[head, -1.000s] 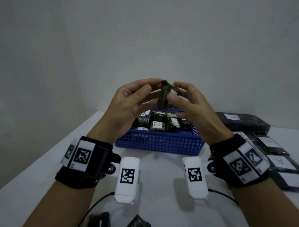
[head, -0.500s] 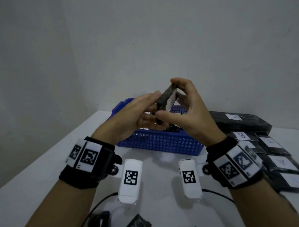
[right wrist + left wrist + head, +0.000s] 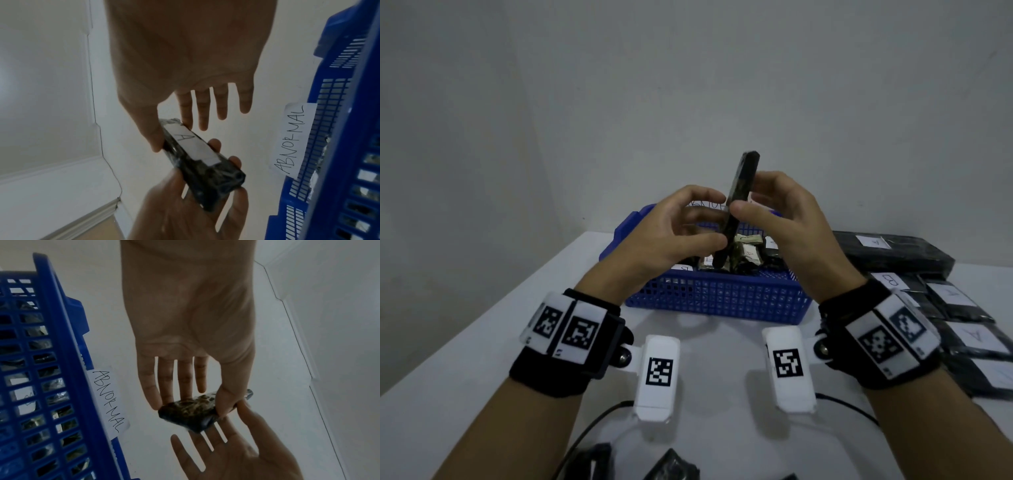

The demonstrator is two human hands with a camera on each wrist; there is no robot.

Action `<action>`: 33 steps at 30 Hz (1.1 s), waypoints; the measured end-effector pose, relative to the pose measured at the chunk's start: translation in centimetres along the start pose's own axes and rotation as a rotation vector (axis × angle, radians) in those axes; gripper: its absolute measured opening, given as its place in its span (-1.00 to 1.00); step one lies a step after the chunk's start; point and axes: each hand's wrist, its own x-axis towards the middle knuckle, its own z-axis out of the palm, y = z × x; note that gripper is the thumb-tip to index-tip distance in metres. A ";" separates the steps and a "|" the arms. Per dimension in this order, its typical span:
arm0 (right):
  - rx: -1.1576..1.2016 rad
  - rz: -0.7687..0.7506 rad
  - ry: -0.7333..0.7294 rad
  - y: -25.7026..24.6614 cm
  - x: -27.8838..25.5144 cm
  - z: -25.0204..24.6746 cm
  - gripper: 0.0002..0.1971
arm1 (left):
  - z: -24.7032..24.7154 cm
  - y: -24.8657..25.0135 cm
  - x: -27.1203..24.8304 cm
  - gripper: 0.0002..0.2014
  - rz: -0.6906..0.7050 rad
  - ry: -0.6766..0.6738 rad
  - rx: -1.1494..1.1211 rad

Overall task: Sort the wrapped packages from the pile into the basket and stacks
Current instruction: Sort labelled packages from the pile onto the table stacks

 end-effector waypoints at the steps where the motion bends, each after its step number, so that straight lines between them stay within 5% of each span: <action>1: 0.000 -0.005 0.003 -0.1 -0.1 0.0 -0.51 | 0.0 -0.1 0.0 -0.56 0.010 0.005 0.018; 6: 0.007 0.036 -0.074 -0.3 -0.2 0.4 -0.38 | 0.0 -0.5 0.2 -0.50 0.102 0.036 0.121; 10: 0.234 0.341 -0.262 -0.6 -0.1 0.2 0.03 | -0.4 -0.7 0.3 -0.45 0.228 0.054 0.150; 12: 0.364 0.368 -0.302 -0.8 -0.3 0.0 -0.06 | -0.4 -0.8 0.4 -0.46 0.270 0.036 0.174; 15: 0.474 0.280 -0.244 -1.0 -0.4 0.3 -0.35 | -0.3 -0.7 0.3 -0.47 0.305 0.016 0.203; 18: 0.479 0.179 -0.146 -0.7 -0.3 0.8 -0.26 | -0.4 -0.9 0.5 -0.56 0.284 0.071 0.245; 21: 0.283 0.040 -0.079 -0.5 -0.5 1.1 -0.18 | -0.4 -0.5 0.5 -0.71 0.095 0.139 0.144; 25: -0.002 -0.108 -0.146 -0.3 -0.8 0.9 0.03 | -0.3 0.5 0.0 -0.36 -0.195 -0.069 -0.106; 29: -0.123 -0.130 -0.206 -0.5 -0.9 1.0 0.00 | -0.3 0.8 -0.3 -0.48 -0.136 -0.070 -0.126; 33: -0.060 -0.048 -0.027 -0.9 -0.8 1.1 -0.24 | -0.6 0.3 -0.5 -0.48 -0.111 -0.071 -0.100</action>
